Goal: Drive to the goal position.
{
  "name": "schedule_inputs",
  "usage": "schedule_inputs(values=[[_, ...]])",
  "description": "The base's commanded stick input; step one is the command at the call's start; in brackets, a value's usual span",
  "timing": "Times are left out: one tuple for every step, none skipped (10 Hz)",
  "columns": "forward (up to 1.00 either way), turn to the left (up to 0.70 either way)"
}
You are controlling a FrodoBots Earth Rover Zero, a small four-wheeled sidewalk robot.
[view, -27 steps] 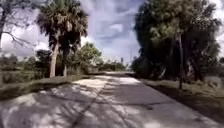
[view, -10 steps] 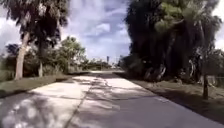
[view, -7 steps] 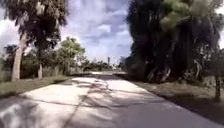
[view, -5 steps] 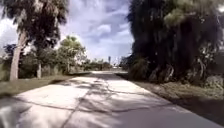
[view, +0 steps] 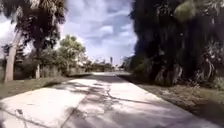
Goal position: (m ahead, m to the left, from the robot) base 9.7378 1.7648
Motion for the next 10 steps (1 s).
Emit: schedule_inputs(values=[[1.0,0.0],[1.0,0.0],[1.0,0.0],[1.0,0.0],[1.0,0.0],[1.0,0.0],[1.0,0.0],[1.0,0.0],[1.0,0.0],[1.0,0.0]])
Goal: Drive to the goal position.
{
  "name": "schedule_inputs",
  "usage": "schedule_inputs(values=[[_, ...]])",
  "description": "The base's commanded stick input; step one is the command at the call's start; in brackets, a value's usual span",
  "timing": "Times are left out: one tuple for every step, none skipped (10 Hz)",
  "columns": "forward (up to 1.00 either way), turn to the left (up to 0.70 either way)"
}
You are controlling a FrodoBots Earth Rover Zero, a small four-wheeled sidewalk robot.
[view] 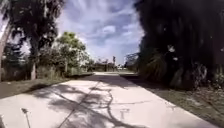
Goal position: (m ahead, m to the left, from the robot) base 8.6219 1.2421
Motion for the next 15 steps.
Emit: schedule_inputs(values=[[1.0,0.0],[1.0,0.0],[1.0,0.0],[1.0,0.0],[1.0,0.0],[1.0,0.0],[1.0,0.0],[1.0,0.0],[1.0,0.0],[1.0,-0.14],[1.0,-0.31],[1.0,-0.4],[1.0,-0.4],[1.0,-0.4],[1.0,-0.31]])
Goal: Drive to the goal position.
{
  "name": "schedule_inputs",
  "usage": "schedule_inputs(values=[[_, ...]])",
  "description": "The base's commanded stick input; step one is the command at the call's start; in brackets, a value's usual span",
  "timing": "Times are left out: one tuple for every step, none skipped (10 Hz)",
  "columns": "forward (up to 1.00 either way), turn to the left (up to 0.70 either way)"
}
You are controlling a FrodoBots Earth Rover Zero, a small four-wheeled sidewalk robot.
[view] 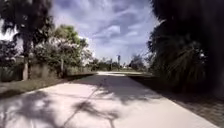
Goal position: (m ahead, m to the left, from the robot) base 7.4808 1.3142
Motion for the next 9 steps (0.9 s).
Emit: schedule_inputs(values=[[1.0,-0.06],[1.0,0.0],[1.0,0.0],[1.0,0.0],[1.0,0.0],[1.0,0.0],[1.0,0.0],[1.0,0.0],[1.0,0.0]])
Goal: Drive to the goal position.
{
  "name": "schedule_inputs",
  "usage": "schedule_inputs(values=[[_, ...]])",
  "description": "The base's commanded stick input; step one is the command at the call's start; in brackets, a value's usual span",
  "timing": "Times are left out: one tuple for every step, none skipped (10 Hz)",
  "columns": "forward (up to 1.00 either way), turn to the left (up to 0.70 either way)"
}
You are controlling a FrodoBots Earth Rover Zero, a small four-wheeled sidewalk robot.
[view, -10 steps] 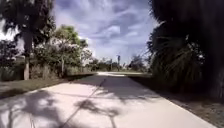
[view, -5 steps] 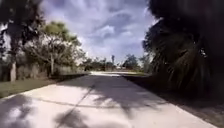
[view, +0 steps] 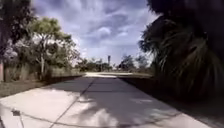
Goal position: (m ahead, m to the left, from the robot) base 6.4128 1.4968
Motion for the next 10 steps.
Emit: schedule_inputs(values=[[1.0,0.0],[1.0,0.0],[1.0,0.0],[1.0,0.0],[1.0,0.0],[1.0,0.0],[1.0,0.0],[1.0,0.0],[1.0,0.0],[1.0,0.0]])
